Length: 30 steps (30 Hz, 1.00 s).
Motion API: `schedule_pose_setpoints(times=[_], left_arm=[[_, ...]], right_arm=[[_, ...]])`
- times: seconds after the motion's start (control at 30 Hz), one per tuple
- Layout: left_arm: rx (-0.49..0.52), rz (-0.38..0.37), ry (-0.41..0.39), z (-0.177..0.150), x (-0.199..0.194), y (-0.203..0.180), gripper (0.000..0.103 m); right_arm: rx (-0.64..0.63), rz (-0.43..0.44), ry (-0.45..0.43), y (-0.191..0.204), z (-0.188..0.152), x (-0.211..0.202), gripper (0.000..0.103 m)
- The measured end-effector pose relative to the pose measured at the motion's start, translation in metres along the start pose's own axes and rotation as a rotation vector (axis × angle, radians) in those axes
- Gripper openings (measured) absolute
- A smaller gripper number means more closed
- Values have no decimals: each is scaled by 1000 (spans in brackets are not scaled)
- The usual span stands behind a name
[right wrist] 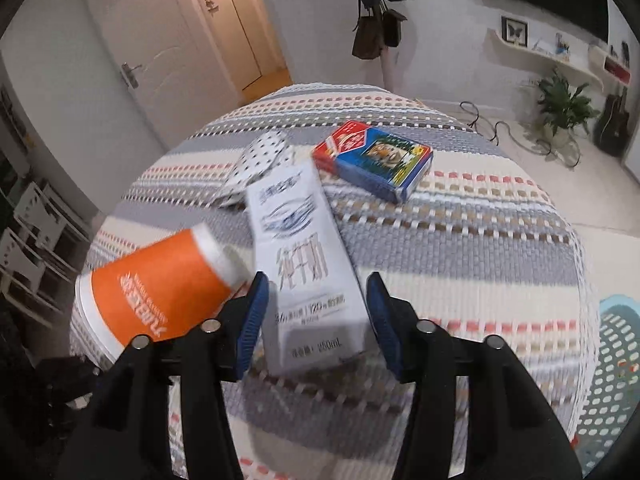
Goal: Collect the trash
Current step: 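Grasp the orange paper cup rim with the left tool while the right tool grasps the white milk carton, then carry the cup and milk carton over the blue basket and release both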
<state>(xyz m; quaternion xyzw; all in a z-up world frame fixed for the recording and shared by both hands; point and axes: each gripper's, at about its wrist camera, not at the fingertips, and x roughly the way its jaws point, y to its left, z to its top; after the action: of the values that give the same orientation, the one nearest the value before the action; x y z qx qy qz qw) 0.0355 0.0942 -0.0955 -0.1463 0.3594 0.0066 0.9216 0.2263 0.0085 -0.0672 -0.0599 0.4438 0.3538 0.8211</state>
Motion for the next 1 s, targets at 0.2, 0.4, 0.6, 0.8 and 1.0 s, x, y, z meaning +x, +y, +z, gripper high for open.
schedule_pose_setpoints(times=[0.2, 0.4, 0.6, 0.8, 1.0], left_arm=[[-2, 4, -2, -9, -9, 4, 2], [-15, 10, 0, -12, -17, 12, 4], [-44, 5, -20, 0, -20, 25, 29], [-102, -19, 4, 10, -9, 39, 27], [-96, -21, 13, 10, -4, 32, 2]], right_arm=[[-72, -114, 19, 32, -9, 11, 63], [-40, -170, 40, 32, -6, 26, 53], [-63, -171, -4, 39, -25, 3, 53], [-50, -162, -11, 36, -46, -10, 53], [-23, -169, -20, 25, -66, -25, 53]])
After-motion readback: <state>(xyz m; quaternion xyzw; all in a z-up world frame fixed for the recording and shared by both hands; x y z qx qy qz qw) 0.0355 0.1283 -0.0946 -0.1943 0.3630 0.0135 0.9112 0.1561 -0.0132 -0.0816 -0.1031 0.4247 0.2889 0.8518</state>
